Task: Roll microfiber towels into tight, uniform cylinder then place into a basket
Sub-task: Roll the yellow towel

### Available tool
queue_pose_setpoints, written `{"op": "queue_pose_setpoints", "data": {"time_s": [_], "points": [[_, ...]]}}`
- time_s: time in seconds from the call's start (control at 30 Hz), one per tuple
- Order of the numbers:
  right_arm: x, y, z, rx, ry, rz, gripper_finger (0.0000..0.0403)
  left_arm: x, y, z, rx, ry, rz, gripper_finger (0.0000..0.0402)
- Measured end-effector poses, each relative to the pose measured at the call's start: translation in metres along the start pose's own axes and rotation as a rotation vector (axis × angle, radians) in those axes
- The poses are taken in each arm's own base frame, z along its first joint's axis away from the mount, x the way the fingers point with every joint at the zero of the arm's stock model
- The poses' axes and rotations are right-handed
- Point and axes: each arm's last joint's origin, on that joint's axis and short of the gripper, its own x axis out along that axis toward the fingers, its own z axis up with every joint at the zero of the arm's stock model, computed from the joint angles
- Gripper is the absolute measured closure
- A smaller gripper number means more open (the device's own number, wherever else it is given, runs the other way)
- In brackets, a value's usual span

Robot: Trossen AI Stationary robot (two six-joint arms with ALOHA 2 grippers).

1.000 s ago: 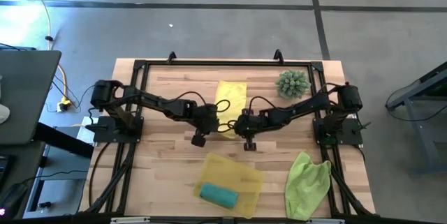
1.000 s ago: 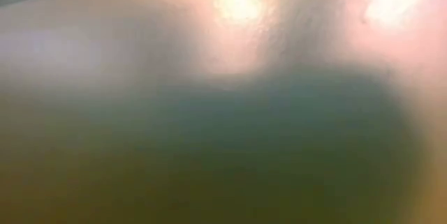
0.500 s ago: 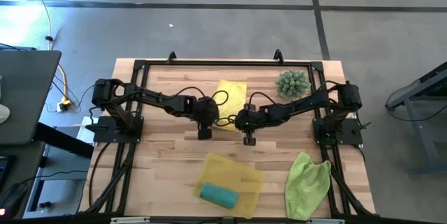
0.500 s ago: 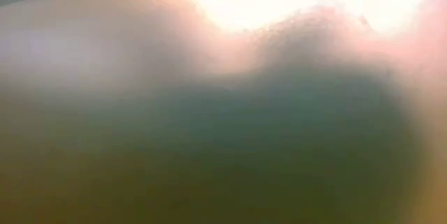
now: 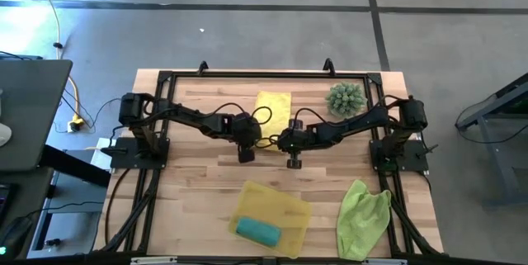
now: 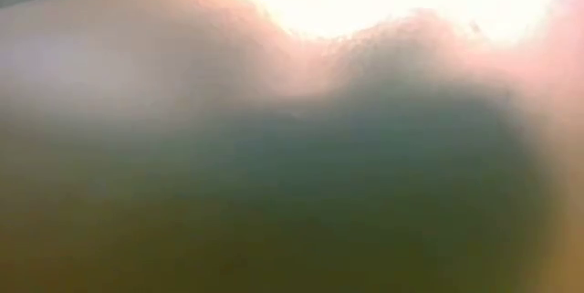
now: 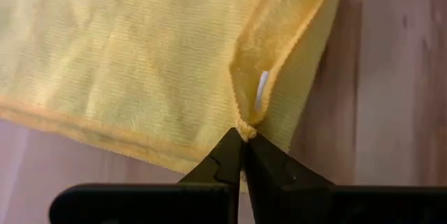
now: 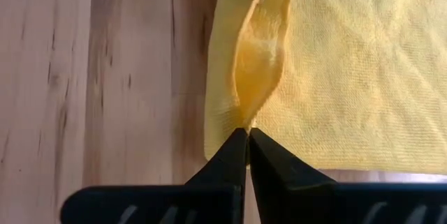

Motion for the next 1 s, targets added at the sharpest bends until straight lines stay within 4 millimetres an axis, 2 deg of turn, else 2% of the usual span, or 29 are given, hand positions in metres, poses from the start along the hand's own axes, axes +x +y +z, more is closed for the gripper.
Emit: {"op": "queue_pose_setpoints", "data": {"time_s": [0.17, 0.27, 0.4, 0.5, 0.6, 0.67, 0.77, 1.0], "points": [[0.000, 0.000, -0.001, -0.002, 0.009, -0.004, 0.0398, 0.003, 0.000, -0.001, 0.001, 0.006, 0.004, 0.0397], [-0.003, -0.002, -0.002, -0.021, 0.029, -0.051, 0.0376, 0.004, 0.000, -0.002, 0.000, 0.017, 0.006, 0.0397], [-0.020, -0.005, 0.000, -0.054, 0.020, -0.090, 0.0323, 0.010, 0.000, -0.004, -0.019, 0.033, 0.012, 0.0397], [-0.036, -0.007, 0.003, 0.006, -0.012, -0.070, 0.0289, 0.014, 0.000, -0.005, -0.036, 0.041, 0.012, 0.0397], [-0.051, -0.003, 0.008, 0.055, -0.071, 0.033, 0.0274, 0.015, 0.000, -0.006, -0.041, 0.043, 0.011, 0.0397], [-0.053, 0.003, 0.014, 0.049, -0.127, 0.102, 0.0274, 0.015, 0.000, -0.006, -0.043, 0.040, 0.011, 0.0397], [-0.046, 0.012, 0.019, 0.034, -0.179, 0.117, 0.0279, 0.015, 0.000, -0.005, -0.055, 0.028, 0.011, 0.0397], [-0.009, 0.015, 0.010, 0.029, -0.090, 0.064, 0.0292, 0.016, 0.000, -0.005, -0.065, 0.022, 0.008, 0.0397]]}}
